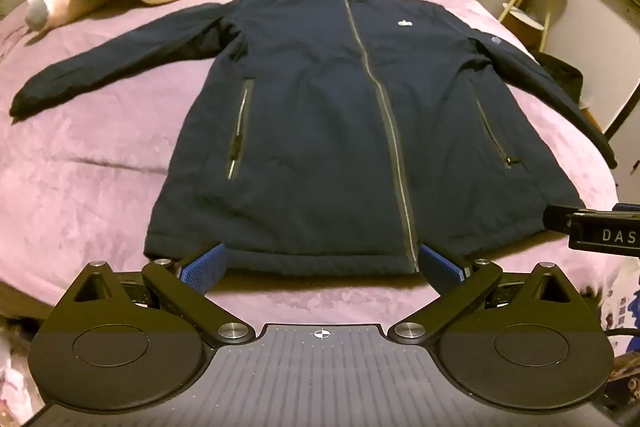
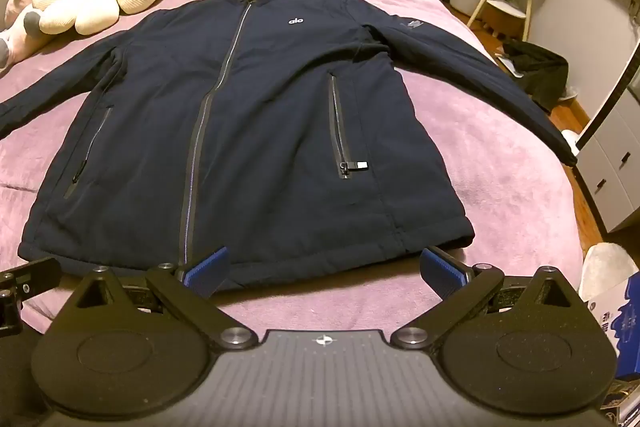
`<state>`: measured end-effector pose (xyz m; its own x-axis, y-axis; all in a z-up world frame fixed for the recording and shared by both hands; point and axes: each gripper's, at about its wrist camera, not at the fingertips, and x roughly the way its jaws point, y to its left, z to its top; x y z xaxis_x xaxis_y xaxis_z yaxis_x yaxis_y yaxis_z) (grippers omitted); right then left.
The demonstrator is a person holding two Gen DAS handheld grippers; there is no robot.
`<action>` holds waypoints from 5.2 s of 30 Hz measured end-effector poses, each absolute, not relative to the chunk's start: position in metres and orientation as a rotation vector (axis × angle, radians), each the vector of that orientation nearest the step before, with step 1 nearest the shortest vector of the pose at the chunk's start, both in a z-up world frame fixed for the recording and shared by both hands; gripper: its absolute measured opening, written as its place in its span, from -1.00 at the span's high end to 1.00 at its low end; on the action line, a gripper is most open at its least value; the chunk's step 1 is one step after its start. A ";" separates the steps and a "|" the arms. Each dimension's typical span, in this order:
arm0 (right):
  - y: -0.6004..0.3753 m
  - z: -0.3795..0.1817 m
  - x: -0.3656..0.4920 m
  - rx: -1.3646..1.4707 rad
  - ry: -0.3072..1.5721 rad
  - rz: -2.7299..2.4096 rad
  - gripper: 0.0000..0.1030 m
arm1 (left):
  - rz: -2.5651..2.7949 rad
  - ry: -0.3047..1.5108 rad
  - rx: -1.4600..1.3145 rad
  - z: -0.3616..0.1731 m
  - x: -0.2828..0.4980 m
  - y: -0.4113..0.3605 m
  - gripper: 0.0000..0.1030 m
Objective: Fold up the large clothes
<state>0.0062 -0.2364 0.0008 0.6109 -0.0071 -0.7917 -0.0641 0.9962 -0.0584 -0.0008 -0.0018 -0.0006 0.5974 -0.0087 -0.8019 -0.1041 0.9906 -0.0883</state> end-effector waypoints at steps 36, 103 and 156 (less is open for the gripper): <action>-0.236 0.001 0.008 -0.073 0.918 0.036 -0.97 | 0.042 0.968 -0.188 -0.008 0.000 0.002 -1.00; -0.241 -0.011 0.016 -0.025 0.957 0.030 -0.97 | 0.030 0.983 -0.209 -0.014 0.002 0.004 -1.00; -0.622 -0.181 0.226 1.369 0.338 -0.410 0.24 | 0.057 0.877 -0.097 -0.083 0.260 -0.045 -1.00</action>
